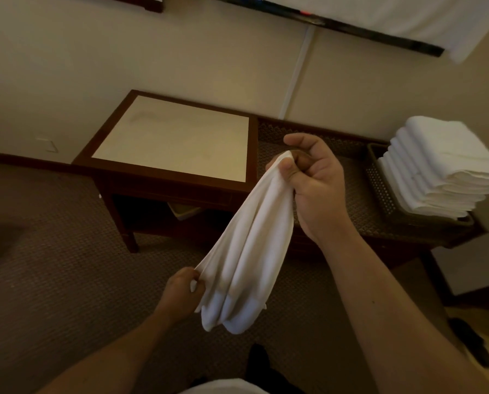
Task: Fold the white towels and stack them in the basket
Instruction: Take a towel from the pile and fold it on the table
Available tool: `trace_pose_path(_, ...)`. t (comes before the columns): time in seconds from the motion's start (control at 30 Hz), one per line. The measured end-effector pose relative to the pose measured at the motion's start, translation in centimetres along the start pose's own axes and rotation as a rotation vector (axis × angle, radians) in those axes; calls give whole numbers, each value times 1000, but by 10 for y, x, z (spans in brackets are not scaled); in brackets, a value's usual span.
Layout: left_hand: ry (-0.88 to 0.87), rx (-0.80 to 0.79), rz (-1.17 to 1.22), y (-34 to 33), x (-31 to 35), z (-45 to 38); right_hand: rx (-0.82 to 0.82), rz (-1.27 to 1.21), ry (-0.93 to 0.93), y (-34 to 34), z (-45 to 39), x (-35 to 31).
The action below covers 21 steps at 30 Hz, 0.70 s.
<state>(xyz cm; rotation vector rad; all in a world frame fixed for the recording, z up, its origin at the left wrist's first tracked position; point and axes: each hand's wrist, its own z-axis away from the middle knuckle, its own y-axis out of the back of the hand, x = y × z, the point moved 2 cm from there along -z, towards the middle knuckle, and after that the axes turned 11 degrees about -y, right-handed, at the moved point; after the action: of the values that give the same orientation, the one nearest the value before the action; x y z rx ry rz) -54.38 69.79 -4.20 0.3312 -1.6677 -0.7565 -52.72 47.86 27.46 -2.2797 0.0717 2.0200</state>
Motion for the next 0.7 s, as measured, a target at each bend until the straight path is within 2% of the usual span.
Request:
trace_pose_path(0.13, 75, 246, 24, 5, 8, -5, 17, 3, 6, 5, -3, 0)
trace_pose_path(0.2, 126, 307, 7, 15, 7, -11, 38, 9, 12, 10, -7, 2)
trace_pose_path(0.43, 255, 282, -172, 66, -19, -53, 190, 88, 36, 29, -20, 22)
trace_pose_path(0.6, 126, 262, -241, 114, -20, -70, 484, 314, 36, 57, -28, 52)
trace_pose_path(0.7, -3, 156, -294, 143, -23, -85, 647, 391, -7, 81, -29, 83)
